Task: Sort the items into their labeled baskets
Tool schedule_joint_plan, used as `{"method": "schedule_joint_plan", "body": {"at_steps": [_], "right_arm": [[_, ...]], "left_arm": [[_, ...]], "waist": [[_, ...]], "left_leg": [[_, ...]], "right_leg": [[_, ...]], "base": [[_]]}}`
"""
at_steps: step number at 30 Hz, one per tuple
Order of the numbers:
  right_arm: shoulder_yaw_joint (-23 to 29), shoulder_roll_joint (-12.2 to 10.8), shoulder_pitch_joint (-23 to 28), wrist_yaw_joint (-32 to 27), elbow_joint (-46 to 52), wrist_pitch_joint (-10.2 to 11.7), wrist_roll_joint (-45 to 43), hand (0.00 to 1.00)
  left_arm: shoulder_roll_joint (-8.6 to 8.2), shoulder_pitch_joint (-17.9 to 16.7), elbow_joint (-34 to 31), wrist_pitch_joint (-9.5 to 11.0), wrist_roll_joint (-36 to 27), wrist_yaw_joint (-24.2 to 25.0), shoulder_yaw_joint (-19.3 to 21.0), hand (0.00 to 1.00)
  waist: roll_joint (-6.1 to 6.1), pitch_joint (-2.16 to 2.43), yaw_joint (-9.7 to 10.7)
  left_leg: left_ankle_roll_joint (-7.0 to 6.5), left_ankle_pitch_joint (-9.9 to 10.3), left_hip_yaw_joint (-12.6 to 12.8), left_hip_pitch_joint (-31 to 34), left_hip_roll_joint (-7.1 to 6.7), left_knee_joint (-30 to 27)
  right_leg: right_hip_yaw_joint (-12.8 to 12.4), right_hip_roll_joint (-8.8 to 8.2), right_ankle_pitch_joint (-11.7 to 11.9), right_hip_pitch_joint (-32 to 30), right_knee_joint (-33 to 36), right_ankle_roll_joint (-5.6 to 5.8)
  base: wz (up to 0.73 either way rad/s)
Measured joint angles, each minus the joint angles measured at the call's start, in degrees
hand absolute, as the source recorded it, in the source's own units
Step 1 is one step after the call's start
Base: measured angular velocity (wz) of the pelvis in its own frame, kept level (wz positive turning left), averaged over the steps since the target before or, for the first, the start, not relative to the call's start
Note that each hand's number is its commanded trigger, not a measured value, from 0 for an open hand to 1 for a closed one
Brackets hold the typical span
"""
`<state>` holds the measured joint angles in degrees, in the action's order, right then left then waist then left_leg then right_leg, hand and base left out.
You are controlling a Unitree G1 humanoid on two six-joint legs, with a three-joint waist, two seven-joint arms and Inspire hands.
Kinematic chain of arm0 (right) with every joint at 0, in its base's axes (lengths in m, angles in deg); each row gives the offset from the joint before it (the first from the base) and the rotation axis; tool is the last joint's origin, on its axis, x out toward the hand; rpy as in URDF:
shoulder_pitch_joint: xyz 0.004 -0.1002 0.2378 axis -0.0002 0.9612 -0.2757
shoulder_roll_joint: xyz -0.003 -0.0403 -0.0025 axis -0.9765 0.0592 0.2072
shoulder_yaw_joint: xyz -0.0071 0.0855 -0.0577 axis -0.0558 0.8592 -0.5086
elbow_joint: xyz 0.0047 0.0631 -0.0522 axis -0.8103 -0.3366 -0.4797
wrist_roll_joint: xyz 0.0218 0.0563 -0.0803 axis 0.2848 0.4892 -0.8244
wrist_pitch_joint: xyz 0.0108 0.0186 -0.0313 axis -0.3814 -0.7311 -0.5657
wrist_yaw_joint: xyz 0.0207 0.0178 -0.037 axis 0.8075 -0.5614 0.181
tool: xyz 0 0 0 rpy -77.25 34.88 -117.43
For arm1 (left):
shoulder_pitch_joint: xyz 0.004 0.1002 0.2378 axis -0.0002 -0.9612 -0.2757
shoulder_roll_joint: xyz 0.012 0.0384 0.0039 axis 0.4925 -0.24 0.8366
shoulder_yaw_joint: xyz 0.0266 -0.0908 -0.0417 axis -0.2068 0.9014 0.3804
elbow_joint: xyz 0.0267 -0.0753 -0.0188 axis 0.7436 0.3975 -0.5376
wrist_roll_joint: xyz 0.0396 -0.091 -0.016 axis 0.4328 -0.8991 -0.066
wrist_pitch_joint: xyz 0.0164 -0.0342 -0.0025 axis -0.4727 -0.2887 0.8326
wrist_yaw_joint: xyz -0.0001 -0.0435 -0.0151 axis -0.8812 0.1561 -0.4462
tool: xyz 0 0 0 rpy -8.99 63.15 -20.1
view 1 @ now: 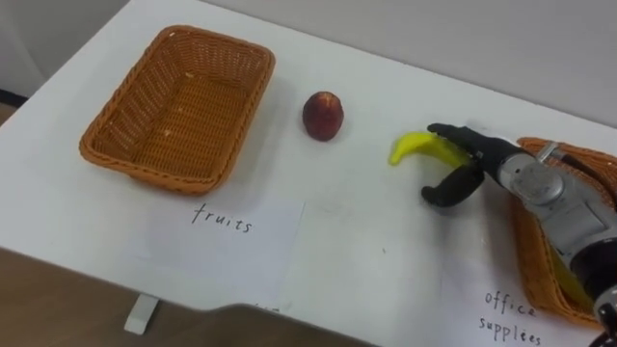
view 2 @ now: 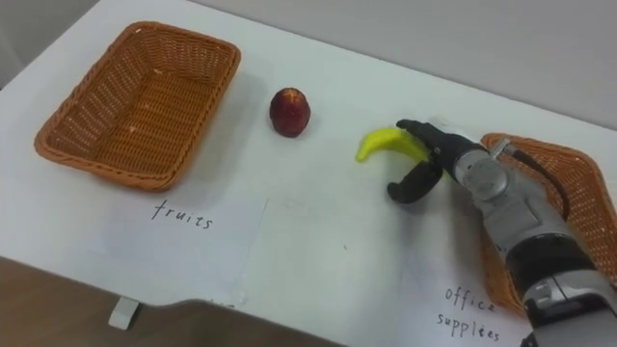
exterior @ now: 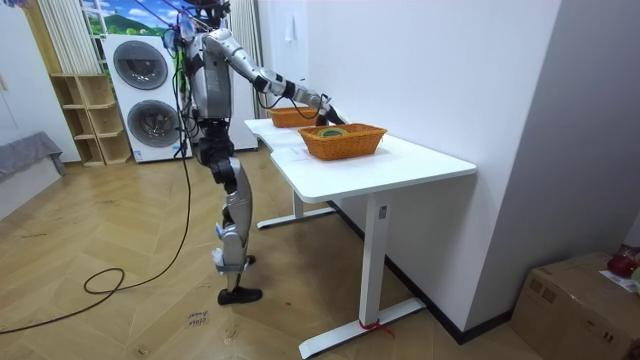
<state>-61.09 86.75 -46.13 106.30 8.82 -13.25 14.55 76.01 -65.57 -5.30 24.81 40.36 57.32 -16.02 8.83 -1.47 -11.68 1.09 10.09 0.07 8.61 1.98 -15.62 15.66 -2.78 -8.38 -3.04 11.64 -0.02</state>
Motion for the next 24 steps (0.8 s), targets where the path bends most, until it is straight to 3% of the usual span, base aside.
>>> {"method": "schedule_joint_plan", "body": {"at_steps": [8,24], "right_arm": [[-0.02,0.72,0.15,1.58,0.08,-0.52,0.00,0.00],[-0.21,0.72,0.27,1.56,0.06,-0.52,-0.03,0.00]], "left_arm": [[0.02,0.39,-0.01,0.01,-0.03,0.11,-0.01,0.00],[0.03,0.37,0.00,0.00,-0.03,0.11,-0.01,0.00]], "waist": [[-0.26,0.08,-1.37],[-0.18,0.24,-1.61]], "left_leg": [[0.43,-0.29,-0.41,0.16,0.38,-0.01],[0.48,-0.51,-0.48,0.11,0.40,0.01]], "right_leg": [[0.24,0.40,0.21,-0.10,-0.01,-0.35],[0.23,0.45,0.28,-0.05,0.00,-0.46]], "base": [[0.01],[0.00]]}}
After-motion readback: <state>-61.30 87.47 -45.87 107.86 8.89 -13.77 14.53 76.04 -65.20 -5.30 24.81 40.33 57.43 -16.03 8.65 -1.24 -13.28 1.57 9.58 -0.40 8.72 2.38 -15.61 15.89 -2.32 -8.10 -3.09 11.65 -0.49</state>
